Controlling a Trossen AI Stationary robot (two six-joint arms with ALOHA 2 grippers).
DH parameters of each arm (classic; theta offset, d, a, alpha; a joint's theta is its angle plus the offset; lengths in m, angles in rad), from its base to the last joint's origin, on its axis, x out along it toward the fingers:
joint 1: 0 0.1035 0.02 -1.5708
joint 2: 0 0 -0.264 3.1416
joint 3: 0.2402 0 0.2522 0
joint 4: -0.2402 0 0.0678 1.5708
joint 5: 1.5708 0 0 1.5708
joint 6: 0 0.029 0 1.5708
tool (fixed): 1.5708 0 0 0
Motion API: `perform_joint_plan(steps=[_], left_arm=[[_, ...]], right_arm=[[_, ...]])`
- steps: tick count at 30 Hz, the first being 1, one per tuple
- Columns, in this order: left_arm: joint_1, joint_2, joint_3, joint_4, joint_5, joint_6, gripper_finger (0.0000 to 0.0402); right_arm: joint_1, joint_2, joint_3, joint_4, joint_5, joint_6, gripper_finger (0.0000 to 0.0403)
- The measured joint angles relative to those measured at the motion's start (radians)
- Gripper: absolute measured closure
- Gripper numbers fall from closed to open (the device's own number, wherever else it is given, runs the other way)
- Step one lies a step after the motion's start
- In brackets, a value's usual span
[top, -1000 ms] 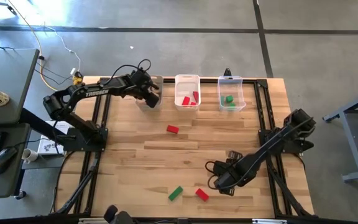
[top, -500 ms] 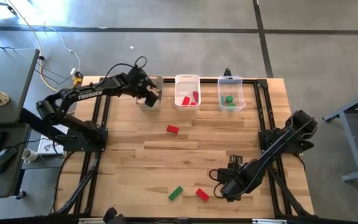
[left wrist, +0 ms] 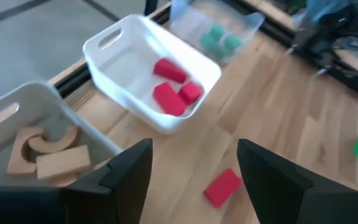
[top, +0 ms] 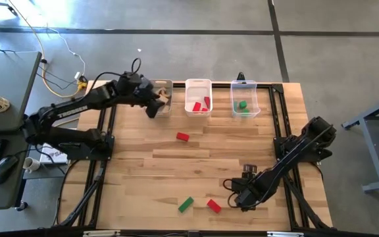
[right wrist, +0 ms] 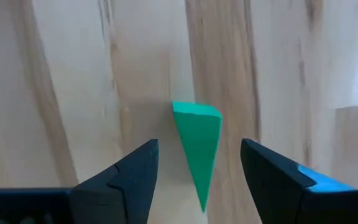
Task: Sort & place blocks by color
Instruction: Put the right green block into the transparent bin
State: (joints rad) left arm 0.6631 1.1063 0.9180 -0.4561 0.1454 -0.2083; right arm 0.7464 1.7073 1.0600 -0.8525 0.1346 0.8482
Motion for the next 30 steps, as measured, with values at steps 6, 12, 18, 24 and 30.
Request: perform_joint_plan(steps=[6,12,18,24,30], left_arm=[[-0.027,-0.046,0.0,0.001,-0.007,0.001,0.0179],[-0.03,-0.047,0.0,0.001,-0.009,0.0,0.0179],[-0.03,-0.047,0.0,0.001,-0.037,0.002,0.0179],[-0.03,-0.047,0.0,-0.019,-0.102,0.048,0.0179],[-0.03,-0.046,0.0,-0.081,-0.133,0.055,0.0179]], right_arm=[[-0.015,0.0,-0.092,0.086,-0.024,0.065,0.0188],[-0.06,-0.005,-0.152,0.196,-0.096,0.069,0.0238],[-0.094,-0.005,-0.148,0.184,-0.11,0.018,0.0355],[-0.14,-0.002,-0.134,0.166,-0.117,-0.019,0.0362],[-0.195,-0.002,-0.134,0.165,-0.109,-0.034,0.0358]])
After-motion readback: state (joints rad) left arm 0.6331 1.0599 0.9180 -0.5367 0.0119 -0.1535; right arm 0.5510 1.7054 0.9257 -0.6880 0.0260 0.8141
